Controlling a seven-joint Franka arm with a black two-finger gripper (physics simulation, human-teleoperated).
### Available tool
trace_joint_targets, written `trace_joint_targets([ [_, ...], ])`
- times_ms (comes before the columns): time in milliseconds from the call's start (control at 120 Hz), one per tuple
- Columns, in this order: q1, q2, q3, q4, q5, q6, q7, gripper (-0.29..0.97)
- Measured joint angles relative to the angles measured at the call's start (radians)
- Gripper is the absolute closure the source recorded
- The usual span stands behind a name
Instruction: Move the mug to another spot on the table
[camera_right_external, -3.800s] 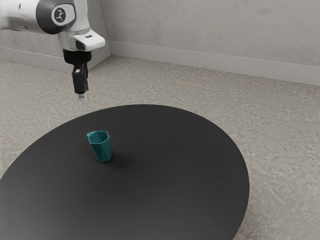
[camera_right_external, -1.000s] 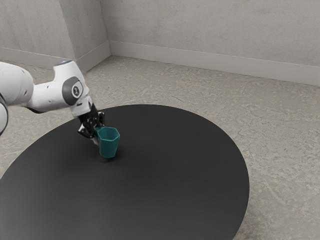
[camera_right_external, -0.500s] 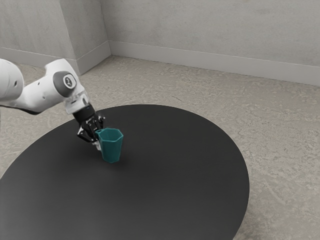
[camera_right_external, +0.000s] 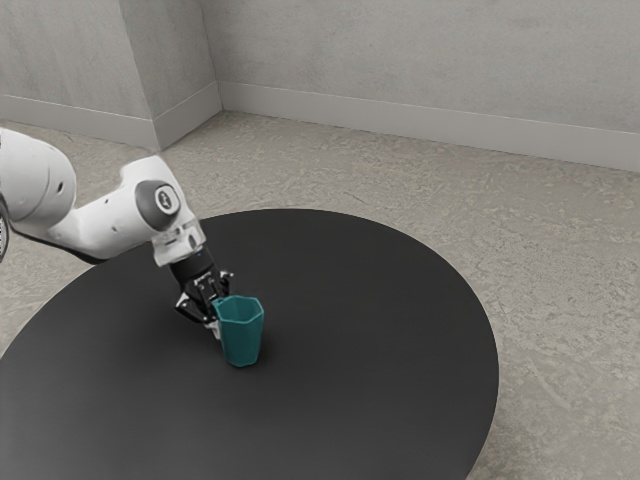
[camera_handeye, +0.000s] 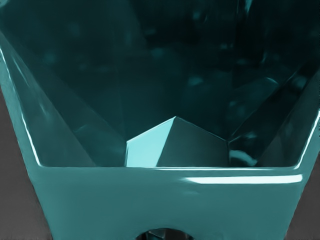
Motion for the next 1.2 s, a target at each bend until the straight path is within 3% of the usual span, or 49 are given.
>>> trace_joint_targets([
  [158,-0.004,0.024,0.000,0.001,0.000,0.010,0.010,0.65],
  [350,-0.005,0.029,0.000,0.000,0.006,0.009,0.014,0.31],
  [500,-0.004,0.029,0.000,0.000,0.007,0.009,0.016,0.15],
  [617,-0.001,0.003,0.000,-0.002,0.008,0.008,0.017,0.09],
  [967,0.034,-0.250,0.002,-0.074,0.024,-0.039,0.017,0.02],
  [1067,-0.037,-0.326,-0.005,-0.078,0.101,-0.065,-0.031,0.01],
  [1200,-0.059,-0.384,-0.065,-0.054,0.250,-0.108,-0.161,0.01],
])
